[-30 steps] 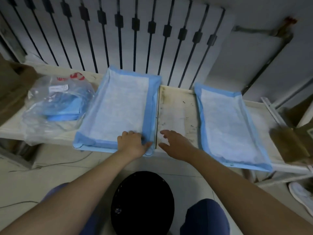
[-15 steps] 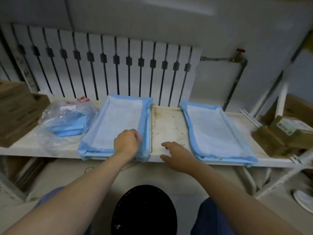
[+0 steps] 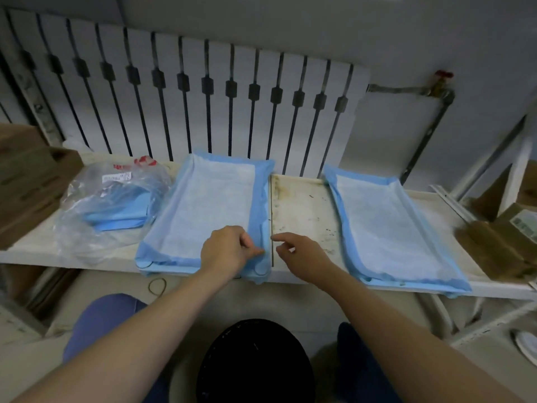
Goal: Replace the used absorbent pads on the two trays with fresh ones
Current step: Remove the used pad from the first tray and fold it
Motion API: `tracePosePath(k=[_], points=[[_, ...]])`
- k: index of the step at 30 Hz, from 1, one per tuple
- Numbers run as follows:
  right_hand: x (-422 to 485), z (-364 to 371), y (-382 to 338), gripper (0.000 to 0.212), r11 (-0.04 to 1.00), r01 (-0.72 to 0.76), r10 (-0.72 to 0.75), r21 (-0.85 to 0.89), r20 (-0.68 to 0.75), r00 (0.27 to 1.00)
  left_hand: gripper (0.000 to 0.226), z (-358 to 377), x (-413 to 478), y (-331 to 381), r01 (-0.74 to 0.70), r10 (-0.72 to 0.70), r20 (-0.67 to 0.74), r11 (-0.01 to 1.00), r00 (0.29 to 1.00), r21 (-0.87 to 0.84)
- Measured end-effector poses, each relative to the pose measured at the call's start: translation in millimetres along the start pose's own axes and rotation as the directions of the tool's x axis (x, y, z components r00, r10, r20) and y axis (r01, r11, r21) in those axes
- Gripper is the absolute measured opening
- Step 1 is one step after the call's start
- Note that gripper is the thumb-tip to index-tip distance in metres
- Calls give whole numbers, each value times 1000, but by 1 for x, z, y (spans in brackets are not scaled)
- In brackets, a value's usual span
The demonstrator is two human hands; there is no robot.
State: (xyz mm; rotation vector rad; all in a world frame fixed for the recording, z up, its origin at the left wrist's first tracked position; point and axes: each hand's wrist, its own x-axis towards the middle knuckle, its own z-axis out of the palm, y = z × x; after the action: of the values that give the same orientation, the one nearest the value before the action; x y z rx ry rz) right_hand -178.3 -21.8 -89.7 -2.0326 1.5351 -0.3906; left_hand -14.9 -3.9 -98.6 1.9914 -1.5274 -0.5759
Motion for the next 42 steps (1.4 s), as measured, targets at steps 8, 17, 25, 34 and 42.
tracePosePath(k=[8,17,25,34,42], points=[[44,23,-18,34,998,-17,23,-67,87,996,28,-10,5,-15,-31,33,54,999,998,-31],[61,24,-22,32,979,-92,108,-183,79,991,32,-18,20,-28,-54,62,92,995,994,-82],[77,31,-26,46,968,-245,241,-51,-67,968,29,-28,19,-33,-44,65,108,981,992,-189],[82,30,-24,29,945,-326,317,-36,-161,935,20,-12,26,-32,36,-31,33,989,999,-140],[63,23,-9,37,951,-305,307,44,-43,951,78,48,37,-14,151,-215,201,945,956,291]])
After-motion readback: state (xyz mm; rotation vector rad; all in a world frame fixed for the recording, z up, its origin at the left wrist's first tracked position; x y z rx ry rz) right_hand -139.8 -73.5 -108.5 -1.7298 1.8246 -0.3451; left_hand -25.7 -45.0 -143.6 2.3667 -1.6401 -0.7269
